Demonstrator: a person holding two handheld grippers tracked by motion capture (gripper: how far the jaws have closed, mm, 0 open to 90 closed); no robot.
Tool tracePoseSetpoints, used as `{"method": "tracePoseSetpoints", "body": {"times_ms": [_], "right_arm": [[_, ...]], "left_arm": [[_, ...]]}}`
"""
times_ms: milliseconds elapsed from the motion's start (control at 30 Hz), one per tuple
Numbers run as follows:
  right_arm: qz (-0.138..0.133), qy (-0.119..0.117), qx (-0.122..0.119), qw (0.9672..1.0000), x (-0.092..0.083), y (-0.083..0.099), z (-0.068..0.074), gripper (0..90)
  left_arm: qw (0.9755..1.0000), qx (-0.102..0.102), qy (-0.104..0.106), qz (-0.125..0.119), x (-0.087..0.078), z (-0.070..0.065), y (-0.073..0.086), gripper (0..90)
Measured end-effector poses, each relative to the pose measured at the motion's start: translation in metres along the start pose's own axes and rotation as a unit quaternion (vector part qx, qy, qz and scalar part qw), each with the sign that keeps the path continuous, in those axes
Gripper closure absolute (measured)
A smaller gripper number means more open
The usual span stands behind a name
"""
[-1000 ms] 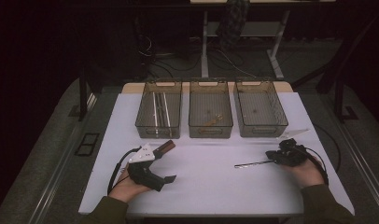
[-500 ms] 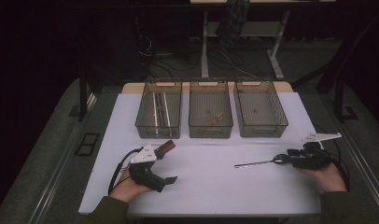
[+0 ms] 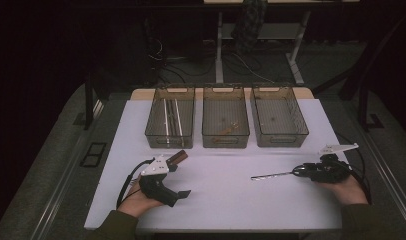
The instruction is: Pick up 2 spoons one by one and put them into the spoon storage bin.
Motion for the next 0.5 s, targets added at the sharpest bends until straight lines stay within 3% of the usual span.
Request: {"method": "tracePoseSetpoints", "body": {"times_ms": [233,500], "right_arm": [[0.01,-0.011,-0.018,0.9997,-0.0025,0.0032,0.0023,66.6],[0.006,-0.032,-0.017,0.9993,-0.0079,0.008,0.0029,77.4]], "left_arm": [[1.0,0.002,0.0,0.002,0.0002,-0.0005,0.0001,0.0],[1.0,0.002,-0.002,0.003,0.0005,-0.0007,0.0003,0.0]]}}
Point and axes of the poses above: each handheld gripper's, and its own axes: x roughly forward along the jaws, y roughly out of its underside, z roughly to its left, the point moved 4 cm from there along x, roughly forward along the jaws, and after that the axes turned 5 degrees about x, right-handed, at the moved point
